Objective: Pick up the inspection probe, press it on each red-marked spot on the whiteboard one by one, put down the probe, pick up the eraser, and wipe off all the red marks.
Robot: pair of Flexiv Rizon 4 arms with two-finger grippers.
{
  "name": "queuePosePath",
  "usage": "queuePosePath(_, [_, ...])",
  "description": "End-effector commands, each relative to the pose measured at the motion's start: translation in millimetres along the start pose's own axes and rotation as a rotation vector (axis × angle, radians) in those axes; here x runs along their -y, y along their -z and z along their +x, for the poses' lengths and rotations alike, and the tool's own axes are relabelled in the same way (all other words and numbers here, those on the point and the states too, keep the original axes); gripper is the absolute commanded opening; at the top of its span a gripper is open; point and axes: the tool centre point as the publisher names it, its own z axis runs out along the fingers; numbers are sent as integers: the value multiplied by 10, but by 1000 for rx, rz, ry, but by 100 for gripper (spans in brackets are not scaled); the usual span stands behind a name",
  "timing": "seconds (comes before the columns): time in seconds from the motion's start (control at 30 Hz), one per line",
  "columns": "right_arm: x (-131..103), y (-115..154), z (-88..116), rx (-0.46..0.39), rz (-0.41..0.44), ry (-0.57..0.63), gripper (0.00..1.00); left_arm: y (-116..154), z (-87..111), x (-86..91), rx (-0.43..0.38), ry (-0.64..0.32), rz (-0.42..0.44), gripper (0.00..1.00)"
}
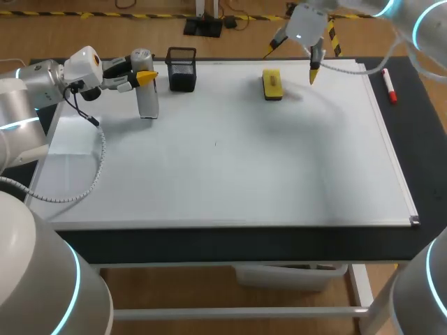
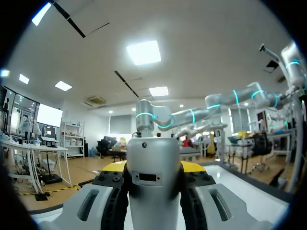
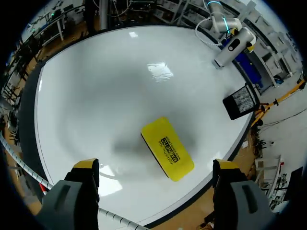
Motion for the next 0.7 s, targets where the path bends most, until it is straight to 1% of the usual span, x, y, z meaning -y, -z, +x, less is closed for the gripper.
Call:
queuePosePath(0.03, [-256, 225, 179, 132, 149, -32, 100, -6, -10, 1, -2, -1, 1, 0])
queuePosePath(0.07, [-256, 251, 176, 144, 137, -57, 100, -6, -10, 1, -2, -1, 1, 0])
queuePosePath(0.13, [-268, 305, 160, 174, 139, -75, 100, -6, -10, 1, -2, -1, 1, 0])
queuePosePath(0.2, [-280, 346, 138, 179, 121, -133, 100, -6, -10, 1, -2, -1, 1, 0])
queuePosePath(0.23, [-308, 377, 114, 222, 128, -118, 100, -6, -10, 1, -2, -1, 1, 0])
queuePosePath(0.3, [-374, 437, 77, 224, 127, -156, 100, -6, -10, 1, -2, -1, 1, 0])
queuePosePath(0.33, [-398, 468, 59, 244, 131, -143, 100, -6, -10, 1, -2, -1, 1, 0])
queuePosePath(0.4, [-433, 537, 42, 261, 128, -189, 100, -6, -10, 1, -2, -1, 1, 0])
queuePosePath(0.43, [-450, 576, 34, 286, 132, -183, 100, -6, -10, 1, -2, -1, 1, 0])
queuePosePath(0.5, [-478, 632, 21, 284, 130, -216, 100, -6, -10, 1, -2, -1, 1, 0])
queuePosePath(0.53, [-488, 661, 13, 304, 139, -204, 100, -6, -10, 1, -2, -1, 1, 0])
queuePosePath(0.6, [-503, 705, 7, 299, 127, -240, 100, -6, -10, 1, -2, -1, 1, 0])
queuePosePath(0.63, [-505, 727, -3, 298, 123, -240, 100, -6, -10, 1, -2, -1, 1, 0])
queuePosePath(0.7, [-495, 749, -17, 273, 88, -278, 100, -6, -10, 1, -2, -1, 1, 0])
